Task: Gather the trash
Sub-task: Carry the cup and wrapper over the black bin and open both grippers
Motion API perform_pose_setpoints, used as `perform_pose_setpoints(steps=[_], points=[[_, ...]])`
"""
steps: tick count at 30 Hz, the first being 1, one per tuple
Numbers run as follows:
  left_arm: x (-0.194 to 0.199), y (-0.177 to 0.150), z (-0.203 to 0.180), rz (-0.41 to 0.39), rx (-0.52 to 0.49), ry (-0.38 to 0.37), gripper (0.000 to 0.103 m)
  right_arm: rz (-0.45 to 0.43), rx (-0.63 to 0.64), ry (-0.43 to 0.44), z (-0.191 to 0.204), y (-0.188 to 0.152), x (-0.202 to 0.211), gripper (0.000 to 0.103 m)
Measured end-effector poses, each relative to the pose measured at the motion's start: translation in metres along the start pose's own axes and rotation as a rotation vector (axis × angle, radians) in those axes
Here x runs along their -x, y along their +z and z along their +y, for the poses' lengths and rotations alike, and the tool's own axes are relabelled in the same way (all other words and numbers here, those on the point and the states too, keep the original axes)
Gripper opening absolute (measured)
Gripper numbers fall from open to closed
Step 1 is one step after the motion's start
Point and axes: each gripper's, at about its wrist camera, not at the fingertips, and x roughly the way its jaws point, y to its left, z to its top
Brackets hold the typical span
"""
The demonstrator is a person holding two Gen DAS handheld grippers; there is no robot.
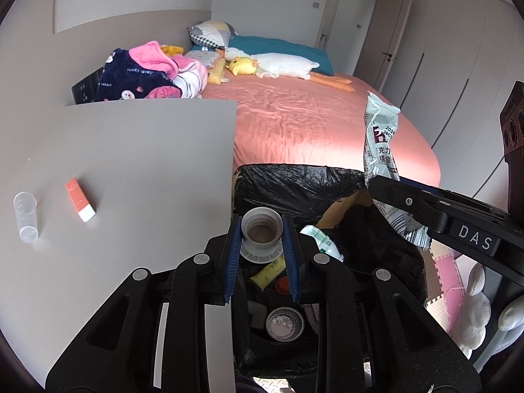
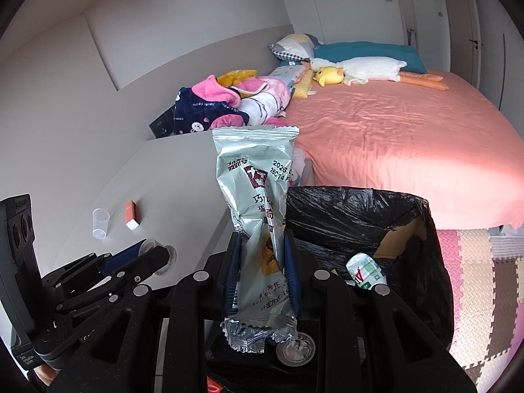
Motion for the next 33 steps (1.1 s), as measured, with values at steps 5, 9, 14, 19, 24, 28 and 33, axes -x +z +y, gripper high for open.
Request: perform_pose_setpoints(steps=[5,9,14,19,24,28,33], points=[[-0.010,0.004,-0.012,0.013,-0.013,-0.045,0.024,-0.012,-0.025,-0.023,-0.018,0.002,0.007,0.027],[-0.017,0.005,-0.024,0.023,-0.030,-0.081,0.024,-0.018,-0.043,-0.038,-0.030,0.001,0.011,0.027],[-0.024,0.007,-0.035,0.033,-0.050,-0.106,0.024,-0.021,-0.062,-0.056,-0.043,0.002,0.013,0.027],[-0.033,0.008,-0.044,0.054,-0.071,-0.127,0.024,-0.021,-0.077,-0.071,-0.051,0.003,0.013,0.027],[-0.042,0.007,-0.046,0.087,-0.066,-0.178,0.024,-0.016,-0.093,-0.077,-0.060,0.006,0.010,0.027],[-0.051,0.007,-0.039,0.168,-0.018,-0.283,0.052,-0.035,-0.100,-0.062,-0.066,0.012,0.017,0.051],[-0.039,0.011,-0.022,0.101,0.068,-0.263,0.096,-0.102,-0.112,-0.126,-0.072,0.016,0.029,0.084]])
